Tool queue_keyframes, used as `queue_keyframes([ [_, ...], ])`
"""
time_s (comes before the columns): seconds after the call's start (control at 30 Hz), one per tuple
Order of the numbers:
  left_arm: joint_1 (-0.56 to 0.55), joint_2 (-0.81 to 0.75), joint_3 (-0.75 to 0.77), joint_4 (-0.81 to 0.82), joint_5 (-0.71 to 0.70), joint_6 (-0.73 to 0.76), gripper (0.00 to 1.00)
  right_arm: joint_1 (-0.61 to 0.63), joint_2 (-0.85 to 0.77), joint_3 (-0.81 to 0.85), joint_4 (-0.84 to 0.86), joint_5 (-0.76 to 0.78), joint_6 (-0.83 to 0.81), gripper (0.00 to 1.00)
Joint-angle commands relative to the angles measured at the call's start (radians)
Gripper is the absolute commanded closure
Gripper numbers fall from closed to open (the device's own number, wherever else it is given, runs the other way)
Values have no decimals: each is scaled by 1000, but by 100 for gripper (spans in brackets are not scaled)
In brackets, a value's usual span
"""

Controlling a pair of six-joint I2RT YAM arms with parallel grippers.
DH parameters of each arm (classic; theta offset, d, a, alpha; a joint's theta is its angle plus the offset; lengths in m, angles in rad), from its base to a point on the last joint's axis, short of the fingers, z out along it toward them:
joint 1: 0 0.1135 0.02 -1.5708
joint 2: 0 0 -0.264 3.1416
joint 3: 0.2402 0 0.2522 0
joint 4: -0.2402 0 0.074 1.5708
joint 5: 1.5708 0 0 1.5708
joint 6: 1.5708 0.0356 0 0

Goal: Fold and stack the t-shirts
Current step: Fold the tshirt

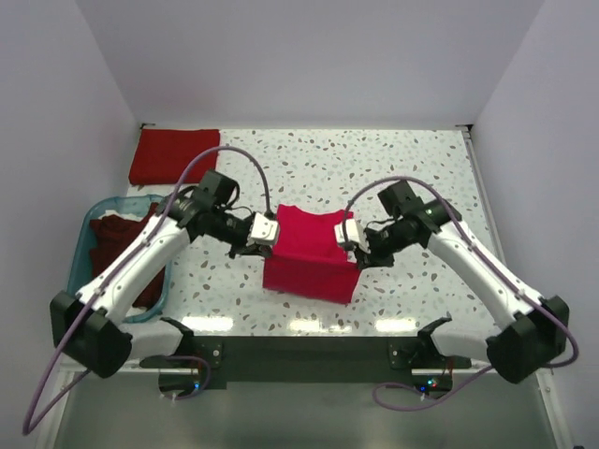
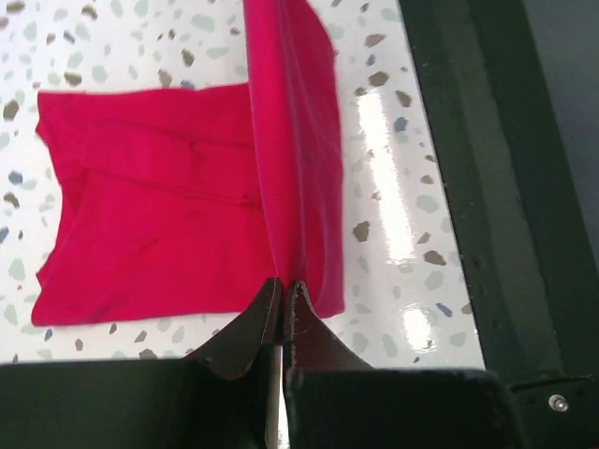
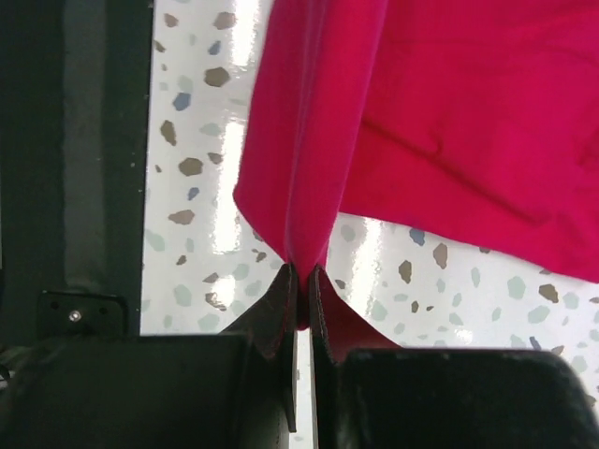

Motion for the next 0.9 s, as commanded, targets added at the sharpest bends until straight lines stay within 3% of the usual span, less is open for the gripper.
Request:
queue_keyframes([
  [0.0,95,157,92,-8,21,57,100,-83,130,98,-53,-48,-88,100],
  [0.23,189,506,378,-87,62,211,100,-152,477,349,-86,-78,-160,100],
  [0.5,204,811,488,40,39,142,100,-212,985,716,-210,-88,-140,100],
  [0.67,202,853,411,195,2,41,100,-210,1078,771,-195,-91,-91,100],
  [0.87,198,740,224,232,30,28,100,-178,988,582,-115,-85,-65,100],
])
